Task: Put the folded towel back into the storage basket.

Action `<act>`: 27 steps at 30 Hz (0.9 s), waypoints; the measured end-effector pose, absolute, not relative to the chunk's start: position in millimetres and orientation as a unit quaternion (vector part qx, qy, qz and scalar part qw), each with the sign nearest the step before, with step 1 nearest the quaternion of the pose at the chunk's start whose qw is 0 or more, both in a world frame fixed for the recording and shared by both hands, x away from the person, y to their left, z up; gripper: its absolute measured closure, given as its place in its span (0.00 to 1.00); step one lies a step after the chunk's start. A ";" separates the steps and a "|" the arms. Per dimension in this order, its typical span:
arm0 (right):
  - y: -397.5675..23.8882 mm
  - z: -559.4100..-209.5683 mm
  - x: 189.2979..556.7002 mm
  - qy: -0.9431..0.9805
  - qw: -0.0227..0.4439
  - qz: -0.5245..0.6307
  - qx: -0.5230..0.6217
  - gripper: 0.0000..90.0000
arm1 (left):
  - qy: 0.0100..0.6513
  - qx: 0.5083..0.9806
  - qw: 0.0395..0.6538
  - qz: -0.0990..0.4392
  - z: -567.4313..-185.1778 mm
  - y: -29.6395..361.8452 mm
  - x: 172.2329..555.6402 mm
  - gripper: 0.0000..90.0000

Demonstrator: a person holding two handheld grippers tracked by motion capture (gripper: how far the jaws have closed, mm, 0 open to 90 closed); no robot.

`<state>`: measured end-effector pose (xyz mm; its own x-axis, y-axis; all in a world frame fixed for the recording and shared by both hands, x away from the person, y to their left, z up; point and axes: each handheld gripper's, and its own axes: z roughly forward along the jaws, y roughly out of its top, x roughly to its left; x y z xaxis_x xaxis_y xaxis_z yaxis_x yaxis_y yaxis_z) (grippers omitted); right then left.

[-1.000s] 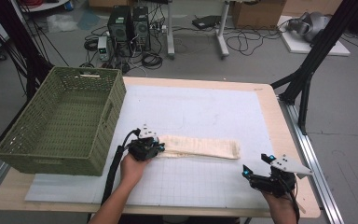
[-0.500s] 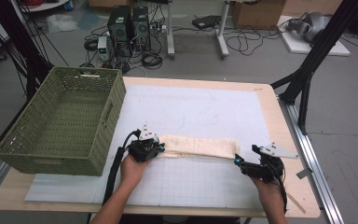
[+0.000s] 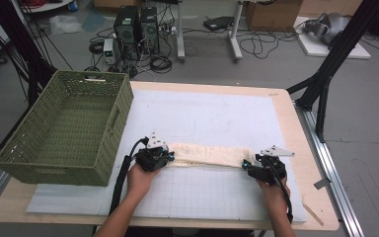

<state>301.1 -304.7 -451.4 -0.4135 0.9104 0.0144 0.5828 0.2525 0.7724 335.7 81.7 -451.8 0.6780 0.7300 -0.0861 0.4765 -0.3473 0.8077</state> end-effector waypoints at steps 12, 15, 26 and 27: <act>-304.5 -452.3 299.5 0.759 0.177 0.393 0.488 0.84 | 0.369 0.810 0.428 0.158 -451.8 80.0 334.1 0.91; -299.8 -451.7 296.5 0.770 0.195 0.385 0.470 0.90 | 0.369 0.810 0.428 0.158 -451.8 79.9 334.2 0.92; -311.1 -441.1 281.5 0.760 0.191 0.442 0.437 0.91 | 0.353 0.784 0.483 0.166 -427.3 96.1 308.4 0.93; -314.4 -437.8 278.6 0.758 0.188 0.452 0.431 0.91 | 0.353 0.784 0.483 0.166 -427.3 96.1 308.4 0.93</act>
<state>278.6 -314.4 -437.8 -0.5585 0.8229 0.1045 0.4834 0.2205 0.8472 308.4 96.1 -427.3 0.6966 0.7129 -0.0812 0.3929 -0.2843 0.8745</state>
